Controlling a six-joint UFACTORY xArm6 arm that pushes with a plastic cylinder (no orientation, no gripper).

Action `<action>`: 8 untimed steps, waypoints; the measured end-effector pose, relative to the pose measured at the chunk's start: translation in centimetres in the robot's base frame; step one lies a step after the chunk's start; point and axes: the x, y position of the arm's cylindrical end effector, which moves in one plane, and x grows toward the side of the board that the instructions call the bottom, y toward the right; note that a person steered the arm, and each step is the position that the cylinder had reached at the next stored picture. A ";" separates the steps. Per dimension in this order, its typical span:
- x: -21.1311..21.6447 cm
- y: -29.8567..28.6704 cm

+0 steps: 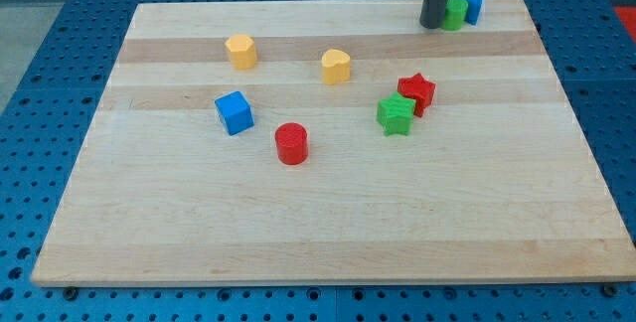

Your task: Move the green star right to the red star

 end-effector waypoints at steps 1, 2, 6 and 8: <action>-0.3 0.0; 2.6 -1.2; 14.2 -9.7; 19.8 -10.6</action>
